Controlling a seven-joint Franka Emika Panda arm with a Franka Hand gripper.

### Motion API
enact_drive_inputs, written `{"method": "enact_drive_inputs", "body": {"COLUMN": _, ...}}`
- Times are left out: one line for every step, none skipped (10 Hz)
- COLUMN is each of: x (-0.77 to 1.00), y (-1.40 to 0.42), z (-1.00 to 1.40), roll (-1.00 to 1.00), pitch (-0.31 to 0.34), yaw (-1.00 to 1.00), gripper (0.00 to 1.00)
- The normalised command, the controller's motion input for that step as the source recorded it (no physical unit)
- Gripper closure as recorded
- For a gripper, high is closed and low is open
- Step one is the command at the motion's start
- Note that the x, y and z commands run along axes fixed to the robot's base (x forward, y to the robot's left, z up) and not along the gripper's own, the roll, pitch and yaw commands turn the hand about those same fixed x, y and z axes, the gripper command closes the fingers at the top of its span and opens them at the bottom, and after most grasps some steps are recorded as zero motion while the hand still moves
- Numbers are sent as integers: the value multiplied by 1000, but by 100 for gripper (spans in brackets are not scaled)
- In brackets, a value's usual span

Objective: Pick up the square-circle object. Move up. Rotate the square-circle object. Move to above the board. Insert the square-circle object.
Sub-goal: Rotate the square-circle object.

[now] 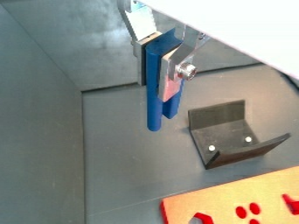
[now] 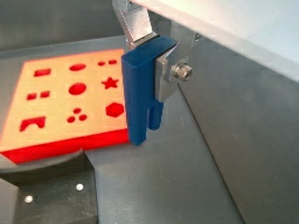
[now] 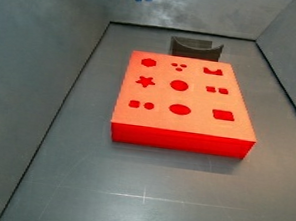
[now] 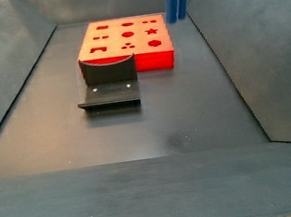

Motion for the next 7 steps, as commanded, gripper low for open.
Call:
{"method": "enact_drive_inputs", "body": {"x": 19, "y": -37, "z": 252, "roll": 74, "pitch": 90, "yaw": 16, "gripper": 100}}
{"method": "enact_drive_inputs", "body": {"x": 0, "y": 0, "z": 0, "roll": 112, "pitch": 54, "yaw": 1000, "gripper": 100}}
{"method": "enact_drive_inputs", "body": {"x": 12, "y": 3, "z": -46, "roll": 116, "pitch": 50, "yaw": 1000, "gripper": 100}}
{"method": "enact_drive_inputs", "body": {"x": 17, "y": -2, "z": -24, "roll": 124, "pitch": 47, "yaw": 881, "gripper": 100}}
{"method": "enact_drive_inputs", "body": {"x": 18, "y": -1, "z": -22, "roll": 94, "pitch": 42, "yaw": 627, "gripper": 100}}
{"method": "enact_drive_inputs", "body": {"x": 21, "y": -3, "z": -11, "roll": 53, "pitch": 31, "yaw": 343, "gripper": 100}}
{"method": "enact_drive_inputs", "body": {"x": 21, "y": 1, "z": -7, "roll": 40, "pitch": 28, "yaw": 240, "gripper": 100}}
